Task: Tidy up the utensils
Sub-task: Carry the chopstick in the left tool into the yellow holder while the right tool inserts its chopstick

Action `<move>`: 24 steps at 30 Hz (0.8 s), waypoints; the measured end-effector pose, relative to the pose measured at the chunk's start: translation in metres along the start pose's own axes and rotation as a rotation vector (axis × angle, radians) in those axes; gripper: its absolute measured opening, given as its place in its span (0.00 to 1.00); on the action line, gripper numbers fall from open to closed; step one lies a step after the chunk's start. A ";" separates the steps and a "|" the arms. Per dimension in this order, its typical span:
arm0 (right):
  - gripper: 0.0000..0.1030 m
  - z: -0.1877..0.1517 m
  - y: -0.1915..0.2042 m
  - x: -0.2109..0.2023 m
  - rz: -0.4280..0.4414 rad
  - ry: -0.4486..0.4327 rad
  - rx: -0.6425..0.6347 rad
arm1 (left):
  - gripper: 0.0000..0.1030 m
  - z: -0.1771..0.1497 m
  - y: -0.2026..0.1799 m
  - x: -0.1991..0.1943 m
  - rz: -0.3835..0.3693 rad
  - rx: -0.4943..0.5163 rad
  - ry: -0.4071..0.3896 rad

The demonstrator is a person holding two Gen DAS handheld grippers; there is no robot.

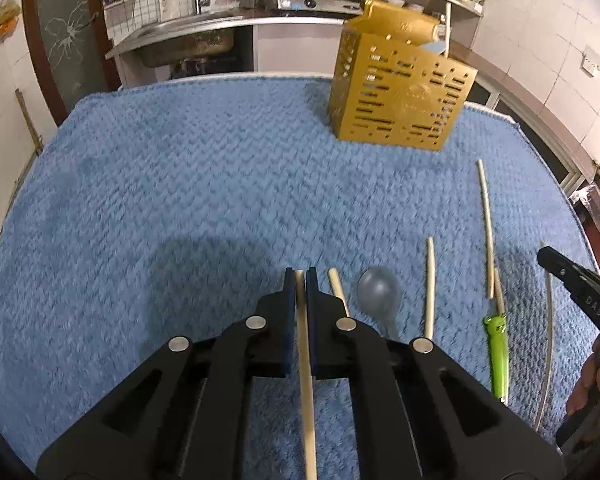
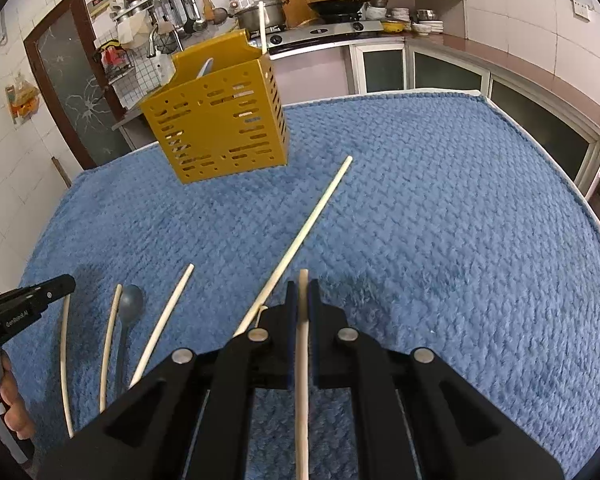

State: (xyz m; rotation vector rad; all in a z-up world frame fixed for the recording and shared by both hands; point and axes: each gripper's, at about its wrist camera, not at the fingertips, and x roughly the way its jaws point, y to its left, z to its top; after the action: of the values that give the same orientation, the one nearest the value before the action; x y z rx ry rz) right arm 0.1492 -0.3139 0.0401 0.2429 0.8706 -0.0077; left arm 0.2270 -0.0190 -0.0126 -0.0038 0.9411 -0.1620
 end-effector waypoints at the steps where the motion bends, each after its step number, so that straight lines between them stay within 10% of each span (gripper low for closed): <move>1: 0.05 0.001 0.000 -0.001 0.003 -0.003 -0.001 | 0.03 0.001 -0.001 -0.003 -0.004 0.003 -0.011; 24: 0.05 0.104 0.031 -0.079 0.063 -0.369 -0.063 | 0.03 0.096 -0.028 -0.103 -0.123 0.046 -0.400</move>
State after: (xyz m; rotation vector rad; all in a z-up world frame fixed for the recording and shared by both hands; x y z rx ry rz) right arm 0.1805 -0.3128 0.1707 0.2015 0.4951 0.0330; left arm 0.2414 -0.0383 0.1286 -0.0498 0.5381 -0.2852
